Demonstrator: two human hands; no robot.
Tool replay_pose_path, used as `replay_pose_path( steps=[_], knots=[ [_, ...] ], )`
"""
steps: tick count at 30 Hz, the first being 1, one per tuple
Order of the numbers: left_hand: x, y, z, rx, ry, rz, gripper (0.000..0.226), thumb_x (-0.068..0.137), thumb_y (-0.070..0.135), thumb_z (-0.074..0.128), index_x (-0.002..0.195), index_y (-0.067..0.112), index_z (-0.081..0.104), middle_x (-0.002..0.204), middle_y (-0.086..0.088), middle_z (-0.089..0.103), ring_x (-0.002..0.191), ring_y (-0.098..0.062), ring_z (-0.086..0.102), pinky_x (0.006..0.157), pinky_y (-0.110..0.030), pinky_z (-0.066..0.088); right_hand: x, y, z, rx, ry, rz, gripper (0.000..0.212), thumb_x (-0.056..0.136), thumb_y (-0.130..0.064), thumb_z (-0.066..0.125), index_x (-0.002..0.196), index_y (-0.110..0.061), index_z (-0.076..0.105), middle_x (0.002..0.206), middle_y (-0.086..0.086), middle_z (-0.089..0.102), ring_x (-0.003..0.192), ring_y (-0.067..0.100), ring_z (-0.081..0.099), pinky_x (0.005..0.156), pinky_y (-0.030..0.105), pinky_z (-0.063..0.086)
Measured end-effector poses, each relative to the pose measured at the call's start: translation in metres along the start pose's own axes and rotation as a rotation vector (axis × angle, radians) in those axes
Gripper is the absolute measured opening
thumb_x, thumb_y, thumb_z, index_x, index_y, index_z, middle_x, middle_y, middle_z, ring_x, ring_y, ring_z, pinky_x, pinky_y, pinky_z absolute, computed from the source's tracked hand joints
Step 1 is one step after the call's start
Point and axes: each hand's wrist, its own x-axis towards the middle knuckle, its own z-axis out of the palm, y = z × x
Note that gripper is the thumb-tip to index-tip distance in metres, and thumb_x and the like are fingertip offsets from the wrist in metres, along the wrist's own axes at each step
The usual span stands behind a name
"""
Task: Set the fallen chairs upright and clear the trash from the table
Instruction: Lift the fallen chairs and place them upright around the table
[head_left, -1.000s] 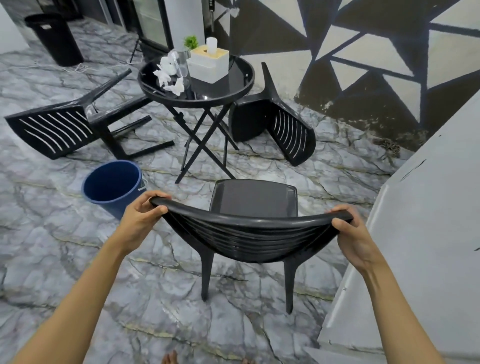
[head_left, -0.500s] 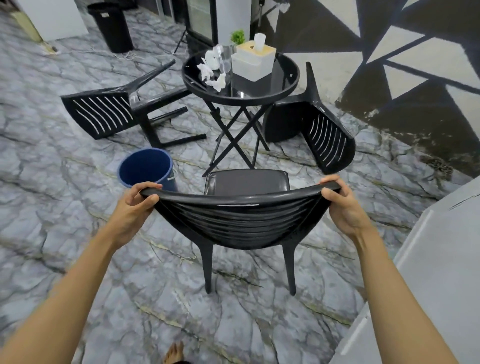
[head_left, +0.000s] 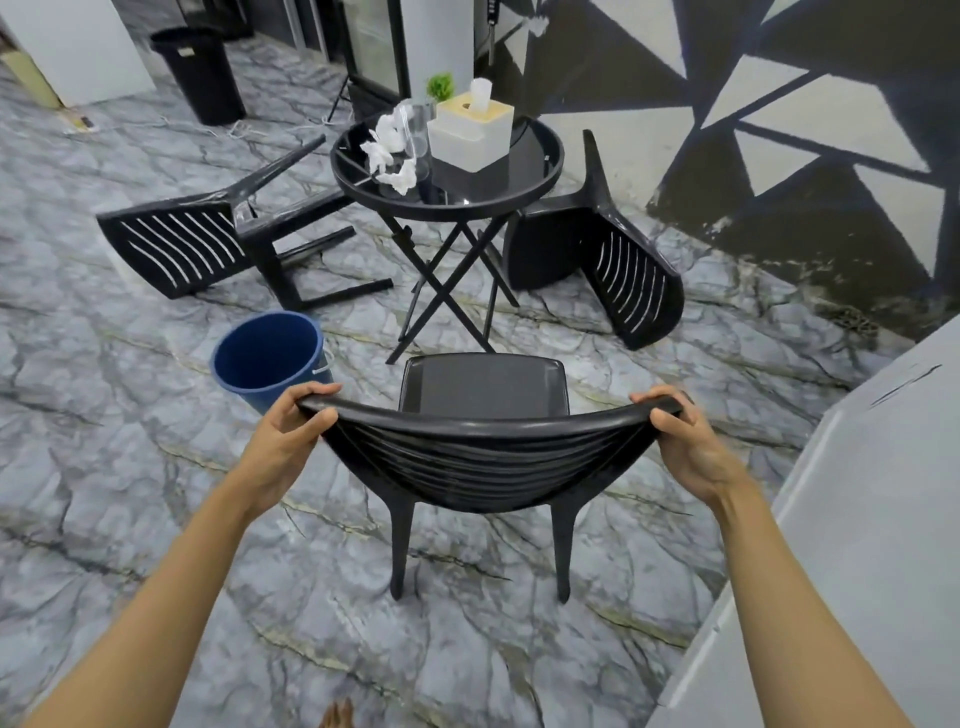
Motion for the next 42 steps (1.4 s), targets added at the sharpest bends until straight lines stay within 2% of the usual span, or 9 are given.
replay_pose_path(
  steps=[6, 11, 17, 22, 25, 29, 32, 35, 42],
  knots=[
    [-0.003, 0.018, -0.008, 0.175, -0.103, -0.131, 0.027, 0.074, 0.025, 0.063, 0.101, 0.033, 0.064, 0.084, 0.018, 0.068, 0.086, 0.002, 0.062, 0.082, -0.02, 0.045, -0.004, -0.007, -0.001, -0.037, -0.06, 0.039, 0.021, 0.072, -0.012, 0.06, 0.093, -0.013, 0.058, 0.094, 0.001, 0.057, 0.089, 0.016, 0.055, 0.084, 0.025, 0.041],
    [0.001, 0.046, 0.003, 0.431, -0.076, -0.219, 0.034, 0.071, 0.027, 0.072, 0.103, 0.033, 0.063, 0.12, 0.014, 0.054, 0.119, -0.012, 0.042, 0.099, -0.03, 0.026, -0.006, -0.021, -0.004, -0.121, -0.095, 0.114, 0.029, 0.079, -0.006, 0.063, 0.107, -0.012, 0.06, 0.115, 0.003, 0.059, 0.102, 0.015, 0.056, 0.088, 0.023, 0.044],
    [0.026, 0.07, 0.097, 0.68, -0.095, -0.008, 0.026, 0.085, 0.03, 0.063, 0.111, 0.032, 0.061, 0.124, 0.009, 0.05, 0.114, -0.01, 0.042, 0.095, -0.03, 0.029, -0.008, -0.04, -0.014, -0.279, 0.023, 0.174, 0.032, 0.086, -0.03, 0.063, 0.117, -0.02, 0.061, 0.125, -0.004, 0.058, 0.116, 0.007, 0.049, 0.096, 0.024, 0.029],
    [0.065, 0.075, 0.219, 0.829, -0.306, 0.162, 0.038, 0.084, 0.037, 0.065, 0.118, 0.021, 0.059, 0.116, 0.006, 0.059, 0.109, -0.01, 0.051, 0.091, -0.026, 0.037, -0.003, -0.064, -0.052, -0.45, 0.284, 0.071, 0.028, 0.087, -0.036, 0.064, 0.107, -0.017, 0.062, 0.111, 0.0, 0.063, 0.092, 0.001, 0.057, 0.069, 0.009, 0.047],
    [0.092, 0.066, 0.298, 0.929, -0.488, 0.236, 0.044, 0.085, 0.037, 0.063, 0.122, 0.015, 0.057, 0.123, -0.001, 0.06, 0.111, -0.013, 0.053, 0.09, -0.022, 0.036, 0.003, -0.082, -0.085, -0.6, 0.349, 0.091, 0.04, 0.087, -0.039, 0.062, 0.115, -0.011, 0.058, 0.118, 0.004, 0.059, 0.105, 0.016, 0.056, 0.086, 0.027, 0.046],
    [0.126, 0.048, 0.384, 1.034, -0.688, 0.226, 0.049, 0.085, 0.041, 0.062, 0.125, 0.014, 0.054, 0.126, -0.005, 0.059, 0.118, -0.019, 0.054, 0.095, -0.03, 0.041, 0.016, -0.109, -0.13, -0.839, 0.369, 0.14, 0.047, 0.088, -0.045, 0.058, 0.121, -0.012, 0.054, 0.127, 0.004, 0.054, 0.112, 0.018, 0.052, 0.084, 0.028, 0.038],
    [0.151, 0.034, 0.427, 1.148, -0.775, 0.216, 0.049, 0.085, 0.042, 0.061, 0.125, 0.014, 0.053, 0.125, -0.007, 0.058, 0.115, -0.022, 0.055, 0.095, -0.036, 0.045, 0.032, -0.126, -0.157, -0.984, 0.389, 0.188, 0.051, 0.087, -0.05, 0.057, 0.122, -0.014, 0.053, 0.132, 0.007, 0.052, 0.12, 0.022, 0.05, 0.093, 0.035, 0.041],
    [0.176, 0.019, 0.458, 1.214, -0.825, 0.194, 0.049, 0.085, 0.044, 0.06, 0.124, 0.016, 0.052, 0.122, -0.006, 0.058, 0.113, -0.021, 0.055, 0.095, -0.038, 0.047, 0.05, -0.134, -0.181, -1.067, 0.385, 0.246, 0.055, 0.086, -0.05, 0.058, 0.125, -0.013, 0.051, 0.134, 0.008, 0.05, 0.122, 0.025, 0.049, 0.1, 0.041, 0.041],
    [0.241, -0.005, 0.522, 1.279, -0.858, 0.162, 0.049, 0.085, 0.045, 0.06, 0.123, 0.016, 0.05, 0.119, -0.008, 0.057, 0.107, -0.023, 0.056, 0.092, -0.039, 0.048, 0.106, -0.139, -0.245, -1.19, 0.33, 0.322, 0.053, 0.087, -0.049, 0.057, 0.125, -0.013, 0.051, 0.134, 0.009, 0.05, 0.121, 0.025, 0.048, 0.099, 0.04, 0.041]
  ],
)
